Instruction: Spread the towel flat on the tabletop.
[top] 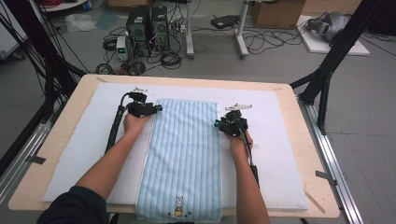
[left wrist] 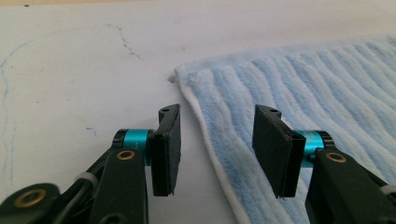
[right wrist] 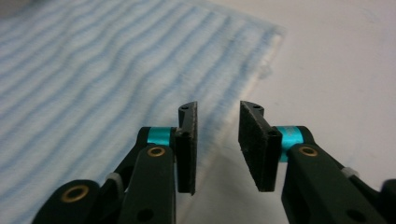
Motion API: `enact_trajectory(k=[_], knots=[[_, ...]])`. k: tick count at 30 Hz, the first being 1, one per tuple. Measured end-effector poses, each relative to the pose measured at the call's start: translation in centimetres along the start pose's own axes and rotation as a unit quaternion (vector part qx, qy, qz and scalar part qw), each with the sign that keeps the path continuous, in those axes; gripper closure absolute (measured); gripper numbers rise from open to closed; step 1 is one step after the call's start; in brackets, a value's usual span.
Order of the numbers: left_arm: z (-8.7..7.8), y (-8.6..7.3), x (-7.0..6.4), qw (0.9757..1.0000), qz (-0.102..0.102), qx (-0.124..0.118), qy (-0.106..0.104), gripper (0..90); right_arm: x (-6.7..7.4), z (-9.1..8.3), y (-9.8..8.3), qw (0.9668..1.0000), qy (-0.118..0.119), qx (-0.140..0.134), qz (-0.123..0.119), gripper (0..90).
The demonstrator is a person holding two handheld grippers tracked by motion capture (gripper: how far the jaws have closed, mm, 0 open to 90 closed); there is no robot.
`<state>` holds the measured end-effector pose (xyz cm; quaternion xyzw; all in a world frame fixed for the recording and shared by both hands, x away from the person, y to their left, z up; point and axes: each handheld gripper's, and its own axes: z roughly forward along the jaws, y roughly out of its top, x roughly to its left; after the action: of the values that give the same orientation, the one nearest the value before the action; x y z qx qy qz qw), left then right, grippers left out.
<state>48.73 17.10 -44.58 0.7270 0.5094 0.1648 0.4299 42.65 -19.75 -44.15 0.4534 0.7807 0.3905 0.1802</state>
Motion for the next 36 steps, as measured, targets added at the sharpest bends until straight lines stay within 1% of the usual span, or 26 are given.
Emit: enact_trajectory(k=[1,2,3,4,5,6,7,8,9,11,13,16,18,20,22,23,24,25,26,27,28,31,32,33,34,36], knots=[[-0.2,0.0,-0.1,1.0000,0.002,-0.001,-0.001,53.0,0.2,0.2,0.0,1.0000,-0.001,0.009,-0.003,67.5],[-0.4,-0.1,-0.2,1.0000,0.005,-0.003,-0.002,54.1,0.2,0.5,-0.1,0.9998,-0.003,0.019,-0.007,71.5],[-0.6,-0.2,-0.3,1.0000,0.007,-0.004,-0.002,54.5,0.2,0.8,-0.3,0.9998,-0.002,0.022,-0.002,75.7],[-0.8,-0.2,-0.3,0.9999,0.007,-0.007,-0.003,54.9,0.0,0.7,-0.3,0.9998,-0.006,0.019,0.006,83.6],[-1.0,-0.3,-0.4,0.9999,0.007,-0.009,-0.002,55.1,-0.1,0.7,-0.2,0.9997,-0.012,0.019,0.004,86.1],[-1.2,-0.3,-0.4,0.9999,0.007,-0.009,-0.004,55.4,0.0,0.7,-0.2,0.9994,-0.029,0.020,-0.004,86.1],[-1.4,-0.4,-0.4,0.9999,0.008,-0.009,-0.006,55.4,0.1,0.8,-0.2,0.9992,-0.036,0.020,-0.004,85.9],[-1.7,-0.5,-0.4,0.9999,0.007,-0.009,-0.009,55.2,0.1,0.8,-0.1,0.9990,-0.038,0.021,0.000,82.2],[-1.9,-0.5,-0.4,0.9999,0.007,-0.001,-0.015,54.3,0.2,0.7,-0.1,0.9987,-0.047,0.020,0.002,74.0],[-2.6,-0.9,-0.7,0.9996,0.016,-0.008,-0.023,54.0,0.0,0.3,-0.2,0.9988,-0.046,0.013,0.005,67.3],[-3.2,-1.3,-0.9,0.9993,0.016,-0.014,-0.030,54.8,0.0,-0.4,-0.5,0.9990,-0.046,-0.002,0.001,63.0],[-3.1,-1.7,-1.2,0.9987,0.028,0.019,-0.038,57.6,-0.1,-1.5,-1.0,0.9993,-0.034,-0.011,-0.005,61.8],[-2.8,-1.9,-1.9,0.9975,0.044,0.035,-0.043,60.1,-0.1,-2.0,-1.1,0.9998,-0.019,-0.008,-0.006,59.7],[-2.3,-2.0,-2.7,0.9963,0.064,0.046,-0.033,60.7,0.2,-2.5,-1.2,0.9997,-0.016,-0.014,-0.014,57.6],[-2.0,-2.2,-3.4,0.9942,0.097,0.047,0.000,64.5,0.3,-2.8,-1.3,0.9996,-0.015,-0.018,-0.014,56.4],[-1.9,-2.1,-3.6,0.9929,0.109,0.046,0.013,68.5,0.3,-3.0,-1.4,0.9996,-0.014,-0.019,-0.014,56.0],[-1.8,-2.1,-3.8,0.9914,0.120,0.042,0.031,68.4,0.3,-3.2,-1.5,0.9996,-0.013,-0.021,-0.015,55.8],[-1.7,-2.2,-3.8,0.9902,0.125,0.036,0.052,61.7,0.3,-3.3,-1.6,0.9996,-0.010,-0.024,-0.013,55.3],[-1.6,-2.2,-3.5,0.9915,0.112,0.033,0.057,54.8,0.3,-3.5,-1.7,0.9995,-0.006,-0.028,-0.016,54.9],[-1.6,-2.2,-3.2,0.9938,0.094,0.033,0.050,54.0,0.4,-3.8,-1.9,0.9995,-0.004,-0.027,-0.018,54.7],[-1.6,-2.2,-2.9,0.9953,0.080,0.031,0.044,52.9,0.5,-4.0,-2.1,0.9994,-0.002,-0.027,-0.022,54.2],[-2.2,-2.2,-2.5,0.9968,0.072,0.030,0.021,52.2,0.5,-4.7,-2.8,0.9993,0.003,-0.027,-0.025,51.9],[-2.6,-2.2,-2.4,0.9973,0.067,0.023,0.016,50.5,0.5,-4.9,-3.0,0.9992,0.007,-0.032,-0.025,50.5],[-3.1,-2.3,-2.3,0.9981,0.060,0.006,0.014,48.6,0.5,-5.2,-3.3,0.9990,0.009,-0.036,-0.023,49.3],[-3.6,-2.5,-2.2,0.9984,0.056,-0.002,0.010,47.2,0.4,-5.4,-3.5,0.9989,0.013,-0.039,-0.024,48.7],[-4.4,-2.9,-2.0,0.9987,0.048,-0.009,-0.013,43.3,0.5,-5.8,-3.9,0.9985,0.020,-0.042,-0.030,48.2]])
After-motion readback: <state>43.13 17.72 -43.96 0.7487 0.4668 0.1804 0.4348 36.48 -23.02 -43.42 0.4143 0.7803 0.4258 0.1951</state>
